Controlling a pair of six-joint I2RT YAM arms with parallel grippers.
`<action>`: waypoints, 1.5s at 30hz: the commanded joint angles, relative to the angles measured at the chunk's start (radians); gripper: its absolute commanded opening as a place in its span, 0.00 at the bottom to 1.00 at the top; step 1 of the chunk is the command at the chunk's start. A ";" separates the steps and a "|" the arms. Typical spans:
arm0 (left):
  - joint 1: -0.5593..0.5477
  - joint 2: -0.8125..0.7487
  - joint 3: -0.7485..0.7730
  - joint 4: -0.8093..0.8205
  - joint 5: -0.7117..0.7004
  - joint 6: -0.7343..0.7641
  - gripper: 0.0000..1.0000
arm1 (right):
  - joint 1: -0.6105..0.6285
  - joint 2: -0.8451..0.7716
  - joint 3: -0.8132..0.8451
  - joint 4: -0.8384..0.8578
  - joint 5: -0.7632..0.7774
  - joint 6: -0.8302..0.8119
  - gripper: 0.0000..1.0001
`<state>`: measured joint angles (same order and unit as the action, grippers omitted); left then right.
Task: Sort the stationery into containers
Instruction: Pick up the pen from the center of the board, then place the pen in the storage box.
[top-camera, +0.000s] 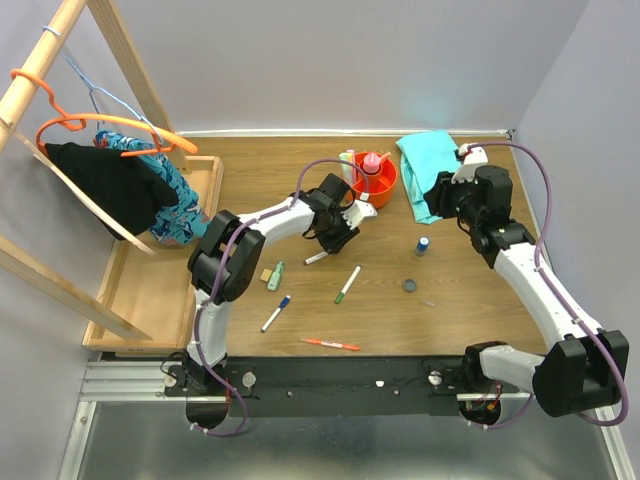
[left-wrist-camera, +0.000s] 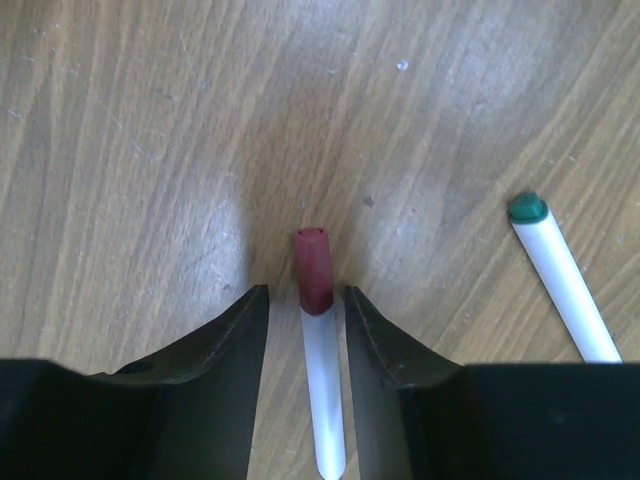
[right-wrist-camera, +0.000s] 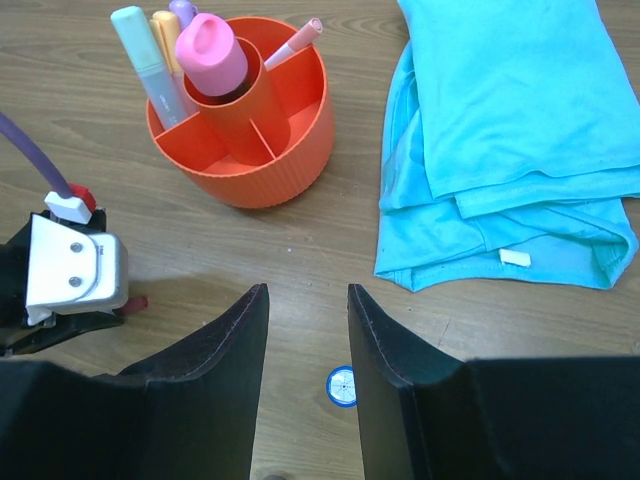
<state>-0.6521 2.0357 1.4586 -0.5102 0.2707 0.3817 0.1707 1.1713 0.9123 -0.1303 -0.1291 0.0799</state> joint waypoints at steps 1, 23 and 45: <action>-0.004 0.040 0.040 -0.017 -0.004 0.005 0.42 | -0.008 -0.006 -0.015 -0.011 -0.012 0.011 0.46; 0.058 -0.132 0.273 -0.130 0.280 -0.018 0.19 | -0.030 0.027 0.010 -0.016 -0.010 -0.005 0.45; 0.247 0.366 0.795 0.851 0.371 -0.656 0.20 | -0.031 0.257 0.226 -0.069 0.049 -0.068 0.45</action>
<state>-0.3950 2.3054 2.1941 0.1661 0.6865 -0.1852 0.1482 1.3743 1.0725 -0.1547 -0.1181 0.0418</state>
